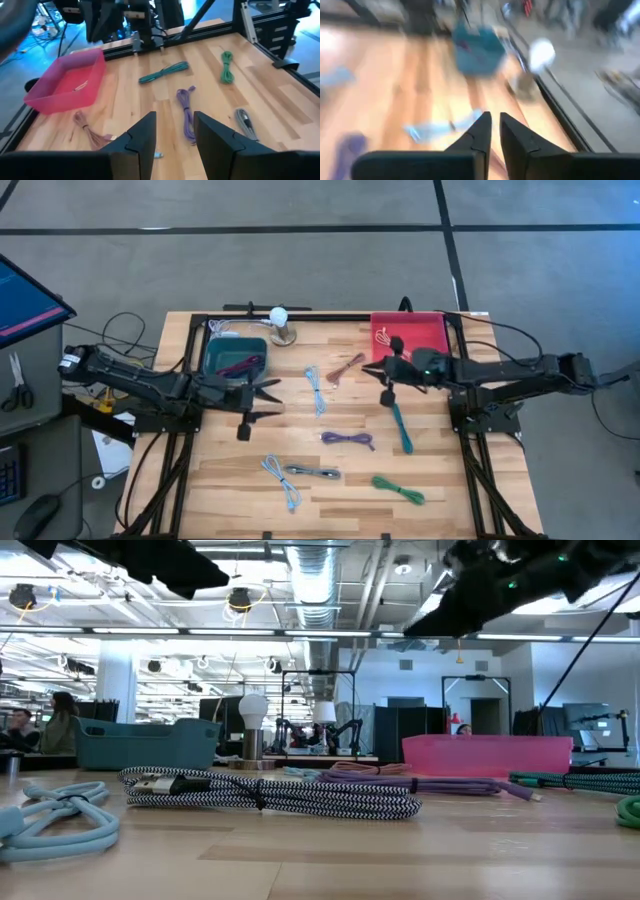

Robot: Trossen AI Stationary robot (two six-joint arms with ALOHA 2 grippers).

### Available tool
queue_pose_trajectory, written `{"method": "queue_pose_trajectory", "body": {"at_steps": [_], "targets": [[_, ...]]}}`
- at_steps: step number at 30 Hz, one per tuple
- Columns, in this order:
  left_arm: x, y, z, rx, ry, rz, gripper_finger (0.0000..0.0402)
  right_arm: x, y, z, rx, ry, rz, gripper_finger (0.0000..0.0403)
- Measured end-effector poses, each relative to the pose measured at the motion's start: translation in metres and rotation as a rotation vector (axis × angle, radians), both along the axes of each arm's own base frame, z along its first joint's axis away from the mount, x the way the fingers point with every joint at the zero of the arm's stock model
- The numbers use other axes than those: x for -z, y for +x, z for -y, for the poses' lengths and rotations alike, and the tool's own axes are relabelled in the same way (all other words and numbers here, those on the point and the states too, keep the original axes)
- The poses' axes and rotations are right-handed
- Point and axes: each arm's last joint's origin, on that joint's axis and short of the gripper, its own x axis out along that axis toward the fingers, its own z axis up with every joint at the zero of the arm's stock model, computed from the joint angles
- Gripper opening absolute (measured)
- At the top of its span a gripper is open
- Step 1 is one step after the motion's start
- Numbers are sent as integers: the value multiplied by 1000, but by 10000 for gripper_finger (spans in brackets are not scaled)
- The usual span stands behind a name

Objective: Pick & Place USB Port
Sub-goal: Put the plain pink charger cable into the pink bin

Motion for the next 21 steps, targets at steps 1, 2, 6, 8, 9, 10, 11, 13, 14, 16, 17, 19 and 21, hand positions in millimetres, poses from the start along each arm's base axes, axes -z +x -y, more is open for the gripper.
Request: {"method": "queue_pose_trajectory", "body": {"at_steps": [1, 2, 6, 8, 9, 10, 11, 13, 14, 16, 17, 19, 21], "targets": [[0, 0, 0, -5, 1, 0, 130, -2, 2, 1, 7, 1, -37, 41], [0, 0, 0, -7, 1, 0, 130, -7, 5, 2, 10, 0, -51, 49], [0, 0, 0, -8, 2, -1, 130, -16, 17, 5, -10, -54, -80, 84], [0, 0, 0, -8, 2, -3, 130, -17, 23, 6, -29, -98, -105, 104], [1, 0, 0, -8, 3, -6, 130, -17, 26, 6, -38, -121, -116, 115], [1, 0, 0, -8, 4, -12, 130, -16, 29, 6, -47, -139, -132, 127], [2, 0, 0, -8, 5, -18, 130, -13, 31, 7, -53, -149, -153, 140], [3, 0, 0, -9, 6, -29, 130, -3, 36, 8, -65, -161, -211, 165], [4, -1, -1, -9, 7, -35, 130, 1, 39, 8, -71, -163, -239, 177], [5, -1, -1, -10, 9, -45, 130, 11, 44, 9, -76, -170, -285, 200], [5, -1, -1, -10, 9, -46, 130, 16, 46, 10, -71, -170, -310, 209], [5, -1, -1, -10, 9, -46, 130, 27, 51, 14, -57, -166, -354, 223], [5, -1, -1, -10, 10, -46, 131, 36, 54, 19, -43, -154, -415, 228]]}}
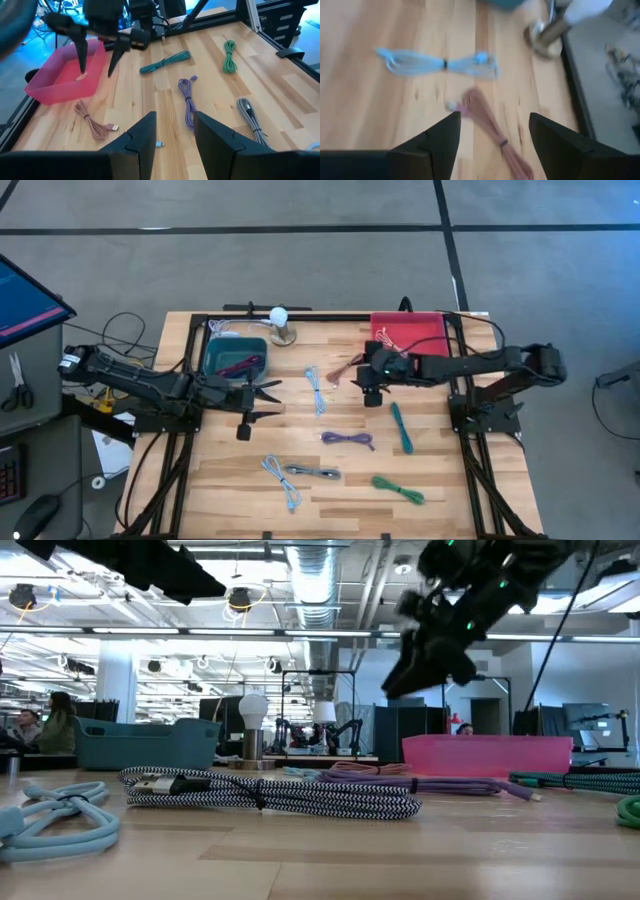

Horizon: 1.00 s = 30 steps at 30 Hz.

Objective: Pick & Place USB Port
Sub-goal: Put the plain pink charger cable into the pink bin

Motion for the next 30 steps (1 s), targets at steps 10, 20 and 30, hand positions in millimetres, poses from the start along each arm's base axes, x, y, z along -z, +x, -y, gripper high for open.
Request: {"method": "queue_pose_trajectory", "body": {"at_steps": [10, 20, 30], "targets": [[1, 0, 0, -1, -1, -12, 130, 21, 27, 28, 64, 64, -267, 209], [2, 0, 0, -1, -1, -16, 131, 34, 53, 47, 62, 102, -385, 201], [2, 0, 0, -1, -1, -16, 131, 45, 71, 67, 79, 110, -446, 193]]}}
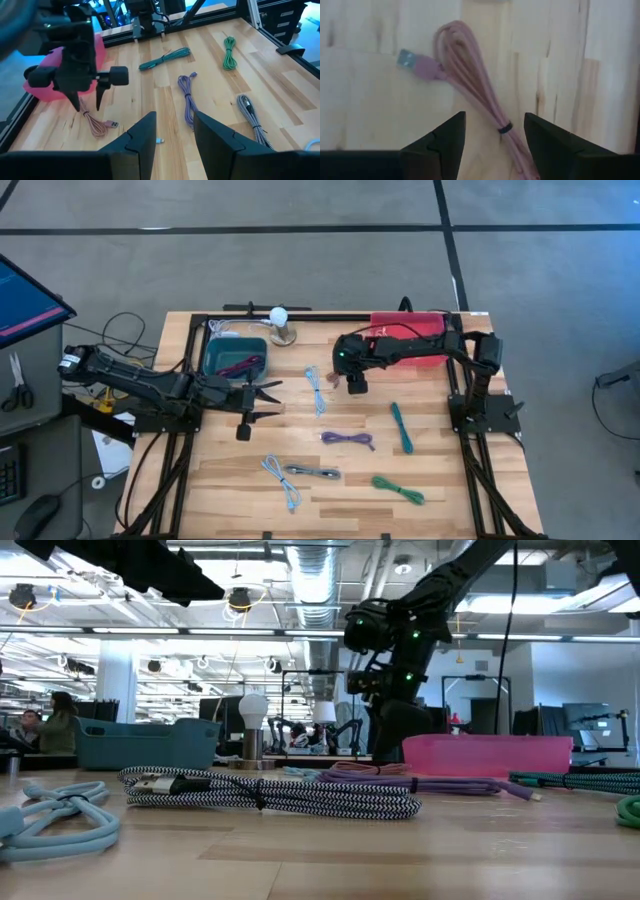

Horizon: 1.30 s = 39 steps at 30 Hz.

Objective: Pick & Place USB Port
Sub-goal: Put the plain pink charger cable into the pink bin

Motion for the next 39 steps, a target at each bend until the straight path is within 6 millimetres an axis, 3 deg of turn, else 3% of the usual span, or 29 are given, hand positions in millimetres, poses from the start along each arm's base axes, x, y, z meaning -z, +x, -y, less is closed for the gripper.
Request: {"method": "queue_pose_trajectory", "body": {"at_steps": [22, 31, 35, 39], "targets": [[0, 0, 0, 0, 0, 0, 131, 1, -4, 16, 52, 59, 12, 169], [0, 0, 0, 0, 0, 0, 131, 22, 3, 17, 65, 84, -6, 170], [0, 0, 0, 0, 0, 0, 131, 24, 4, 17, 63, 79, -5, 154], [0, 0, 0, 0, 0, 0, 131, 22, 3, 17, 58, 75, -1, 111]]}}
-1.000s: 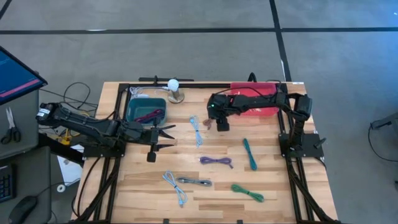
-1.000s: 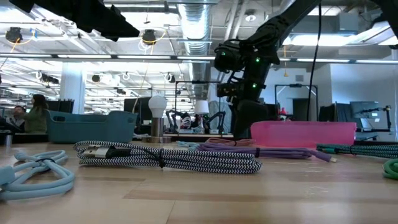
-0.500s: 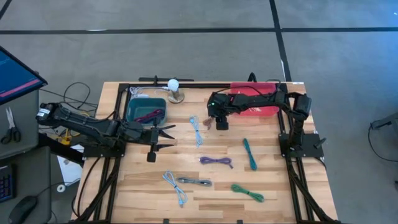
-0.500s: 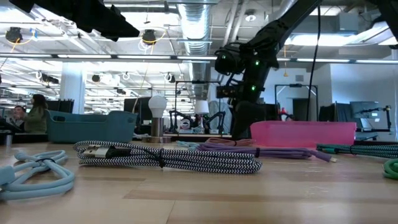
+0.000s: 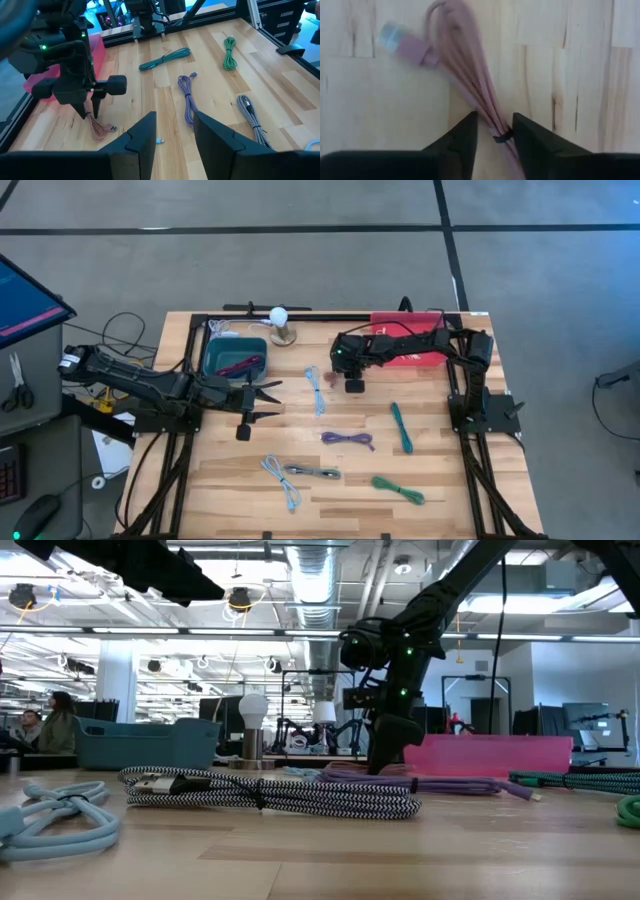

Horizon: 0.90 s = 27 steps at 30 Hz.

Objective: Pick & Place USB Port
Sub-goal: Put the plain pink charger cable into the pink bin

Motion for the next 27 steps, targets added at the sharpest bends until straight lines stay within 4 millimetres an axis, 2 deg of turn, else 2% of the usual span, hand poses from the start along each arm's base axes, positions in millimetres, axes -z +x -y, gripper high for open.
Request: {"method": "queue_pose_trajectory", "body": {"at_steps": [5, 7, 13, 22, 27], "targets": [[0, 0, 0, 0, 0, 0, 131, 0, 0, 1, 3, -8, 1, 27], [0, 0, 0, 0, 0, 0, 131, -1, 0, -1, -1, -15, 1, 11], [0, 0, 0, 0, 0, 0, 131, -8, 5, -6, -4, -53, -29, 12], [0, 0, 0, 0, 0, 0, 131, -44, 29, -7, -30, -86, 55, 4], [0, 0, 0, 0, 0, -1, 131, -58, 31, -4, -25, -86, 68, 2]]}}
